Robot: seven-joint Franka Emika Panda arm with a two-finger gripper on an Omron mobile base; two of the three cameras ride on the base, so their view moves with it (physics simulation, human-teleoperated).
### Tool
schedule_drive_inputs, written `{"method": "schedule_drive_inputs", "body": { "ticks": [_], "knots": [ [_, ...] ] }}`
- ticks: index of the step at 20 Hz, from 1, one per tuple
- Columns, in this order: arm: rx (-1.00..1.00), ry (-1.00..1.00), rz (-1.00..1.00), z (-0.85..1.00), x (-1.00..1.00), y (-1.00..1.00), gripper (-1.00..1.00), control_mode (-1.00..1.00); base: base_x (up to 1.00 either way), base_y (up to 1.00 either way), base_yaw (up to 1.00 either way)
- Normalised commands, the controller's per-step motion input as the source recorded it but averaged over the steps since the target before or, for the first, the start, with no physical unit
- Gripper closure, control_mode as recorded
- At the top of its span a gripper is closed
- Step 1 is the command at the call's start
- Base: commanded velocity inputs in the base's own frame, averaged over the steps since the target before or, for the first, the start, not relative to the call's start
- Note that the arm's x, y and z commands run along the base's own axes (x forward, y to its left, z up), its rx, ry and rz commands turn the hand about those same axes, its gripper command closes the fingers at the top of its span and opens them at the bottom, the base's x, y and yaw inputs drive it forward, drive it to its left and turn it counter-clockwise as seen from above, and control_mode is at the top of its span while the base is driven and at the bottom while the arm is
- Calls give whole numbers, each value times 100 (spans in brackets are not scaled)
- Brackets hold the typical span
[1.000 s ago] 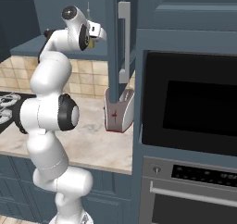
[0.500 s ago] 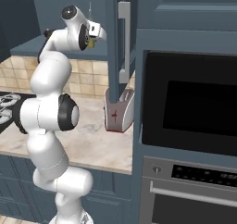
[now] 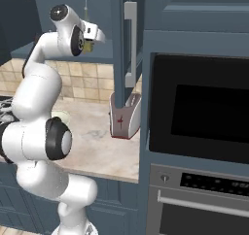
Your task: Retrieve the bottle and the shaker from the cabinet and place them next to the mixing bowl on the counter. Then add garlic from the fridge to the mixing bowl.
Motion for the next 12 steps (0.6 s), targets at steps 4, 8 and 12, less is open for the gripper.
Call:
{"method": "schedule_drive_inputs", "body": {
  "ticks": [4, 8, 12],
  "knots": [
    [1, -8, 0, 0, -100, 0, 100, -100, 0, 0, 0],
    [0, 0, 2, -2, -100, 0, 100, -100, 0, 0, 0],
    [0, 0, 7, -10, -100, 0, 100, -100, 0, 0, 0]
  ]
}}
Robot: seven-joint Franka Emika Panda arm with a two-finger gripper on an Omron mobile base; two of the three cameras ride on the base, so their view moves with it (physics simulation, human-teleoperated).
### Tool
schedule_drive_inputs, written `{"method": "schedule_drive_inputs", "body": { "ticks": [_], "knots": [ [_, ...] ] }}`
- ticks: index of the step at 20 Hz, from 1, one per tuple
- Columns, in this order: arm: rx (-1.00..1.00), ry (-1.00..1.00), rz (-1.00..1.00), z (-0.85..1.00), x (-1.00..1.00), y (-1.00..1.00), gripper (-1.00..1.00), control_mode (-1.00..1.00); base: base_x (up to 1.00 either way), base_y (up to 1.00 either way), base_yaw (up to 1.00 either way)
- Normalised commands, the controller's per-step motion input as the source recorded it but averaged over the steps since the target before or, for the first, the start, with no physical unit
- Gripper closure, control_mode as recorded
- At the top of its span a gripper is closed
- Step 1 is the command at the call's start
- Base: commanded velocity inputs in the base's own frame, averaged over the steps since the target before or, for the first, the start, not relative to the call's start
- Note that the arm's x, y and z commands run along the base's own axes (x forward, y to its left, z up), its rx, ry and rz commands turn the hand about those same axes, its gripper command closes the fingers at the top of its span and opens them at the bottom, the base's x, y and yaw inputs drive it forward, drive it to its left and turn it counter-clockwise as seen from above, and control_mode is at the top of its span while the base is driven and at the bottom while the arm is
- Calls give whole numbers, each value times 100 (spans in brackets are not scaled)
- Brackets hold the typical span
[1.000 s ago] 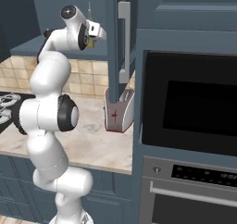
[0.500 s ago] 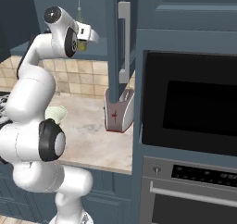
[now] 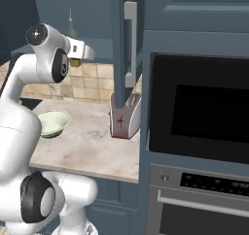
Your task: Retrieve the bottle and the shaker from the cabinet and place them next to the mixing bowl on the counter. Then add garlic from the fridge to the mixing bowl.
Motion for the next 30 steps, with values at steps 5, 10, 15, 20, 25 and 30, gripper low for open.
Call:
{"method": "schedule_drive_inputs", "body": {
  "ticks": [5, 10, 15, 20, 25, 30],
  "knots": [
    [0, 0, 12, -21, -100, 3, 100, -100, 0, 0, 0],
    [-6, 0, 14, -72, -76, 3, 100, -100, 0, 0, 0],
    [-12, 4, 12, -98, -41, 4, 100, -100, 0, 0, 0],
    [-17, 11, 7, -83, -16, 4, 100, -100, 0, 0, 0],
    [-15, 21, 3, -9, 3, 1, 100, -100, 0, 0, 0],
    [-3, 13, 0, 0, 34, 0, 100, -100, 0, 0, 0]
  ]
}}
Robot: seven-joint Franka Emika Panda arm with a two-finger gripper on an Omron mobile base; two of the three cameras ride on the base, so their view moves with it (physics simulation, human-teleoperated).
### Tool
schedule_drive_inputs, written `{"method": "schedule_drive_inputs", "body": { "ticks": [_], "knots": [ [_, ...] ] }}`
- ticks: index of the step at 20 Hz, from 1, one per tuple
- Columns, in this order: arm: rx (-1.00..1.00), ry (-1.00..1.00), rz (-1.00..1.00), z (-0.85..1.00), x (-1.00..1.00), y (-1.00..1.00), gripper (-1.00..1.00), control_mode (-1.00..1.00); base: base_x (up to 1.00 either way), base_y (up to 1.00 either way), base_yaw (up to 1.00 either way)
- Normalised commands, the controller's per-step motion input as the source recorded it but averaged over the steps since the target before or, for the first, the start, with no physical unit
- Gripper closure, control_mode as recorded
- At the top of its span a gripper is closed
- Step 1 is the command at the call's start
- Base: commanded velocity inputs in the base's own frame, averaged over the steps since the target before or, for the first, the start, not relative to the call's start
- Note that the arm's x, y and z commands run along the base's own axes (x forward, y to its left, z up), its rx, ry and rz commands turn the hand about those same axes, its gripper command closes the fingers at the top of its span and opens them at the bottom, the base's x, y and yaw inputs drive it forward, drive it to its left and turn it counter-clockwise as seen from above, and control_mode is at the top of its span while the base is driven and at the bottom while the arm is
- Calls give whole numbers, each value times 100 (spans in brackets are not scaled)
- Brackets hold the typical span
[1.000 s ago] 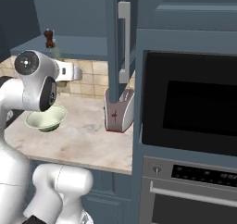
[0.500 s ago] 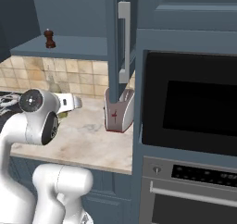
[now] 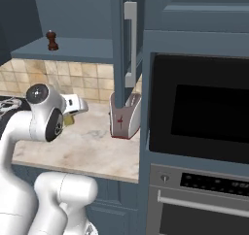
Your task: Retrieve the bottle and the shaker from the cabinet and place them next to the mixing bowl on the counter. Then add garlic from the fridge to the mixing bowl.
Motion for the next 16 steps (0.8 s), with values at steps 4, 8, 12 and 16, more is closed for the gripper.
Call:
{"method": "schedule_drive_inputs", "body": {
  "ticks": [4, 8, 12, 16],
  "knots": [
    [0, 0, 0, -9, 38, 0, 100, -100, 0, 0, 0],
    [1, 0, 0, -29, 42, 0, 100, -100, 0, 0, 0],
    [6, 0, 5, -47, 64, 9, 100, -100, 0, 0, 0],
    [8, 0, 6, -40, 59, 3, 100, -100, 0, 0, 0]
  ]
}}
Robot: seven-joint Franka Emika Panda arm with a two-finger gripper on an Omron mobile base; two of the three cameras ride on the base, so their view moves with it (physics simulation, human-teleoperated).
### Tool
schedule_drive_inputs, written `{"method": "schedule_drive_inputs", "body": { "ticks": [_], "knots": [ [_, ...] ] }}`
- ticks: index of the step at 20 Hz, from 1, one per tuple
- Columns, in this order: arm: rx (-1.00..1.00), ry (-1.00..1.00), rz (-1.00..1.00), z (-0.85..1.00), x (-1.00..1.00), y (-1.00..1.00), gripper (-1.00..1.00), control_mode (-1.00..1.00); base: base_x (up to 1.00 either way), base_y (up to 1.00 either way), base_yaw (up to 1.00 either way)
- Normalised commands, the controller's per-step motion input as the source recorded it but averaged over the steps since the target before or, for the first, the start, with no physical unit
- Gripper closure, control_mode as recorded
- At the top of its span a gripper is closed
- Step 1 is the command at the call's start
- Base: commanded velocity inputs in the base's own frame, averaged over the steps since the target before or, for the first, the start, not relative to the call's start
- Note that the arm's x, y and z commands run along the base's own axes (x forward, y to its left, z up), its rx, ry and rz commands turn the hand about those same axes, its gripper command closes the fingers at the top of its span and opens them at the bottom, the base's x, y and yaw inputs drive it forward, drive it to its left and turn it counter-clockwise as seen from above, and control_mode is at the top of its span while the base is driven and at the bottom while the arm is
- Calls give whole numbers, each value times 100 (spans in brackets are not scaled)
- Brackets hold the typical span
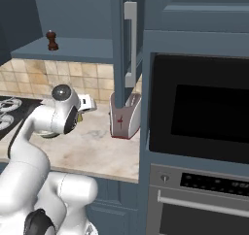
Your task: Retrieve the bottle and the shaker from the cabinet and place them next to the mixing bowl on the counter. Then add garlic from the fridge to the mixing bowl.
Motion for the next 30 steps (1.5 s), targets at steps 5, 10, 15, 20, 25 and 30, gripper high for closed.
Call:
{"method": "schedule_drive_inputs", "body": {
  "ticks": [5, 10, 15, 20, 25, 30],
  "knots": [
    [4, 0, 2, -16, 40, 5, 100, -100, 0, 0, 0],
    [3, 1, 8, -4, 12, 17, 100, -100, 0, 0, 0],
    [0, 4, 18, -11, -10, 10, 100, -100, 0, 0, 0],
    [0, 0, 19, -29, -9, 0, 100, -100, 0, 0, 0],
    [0, 0, 10, -34, -7, 0, 100, -100, 0, 0, 0],
    [1, 0, 2, -55, -3, 5, 100, -100, 0, 0, 0]
  ]
}}
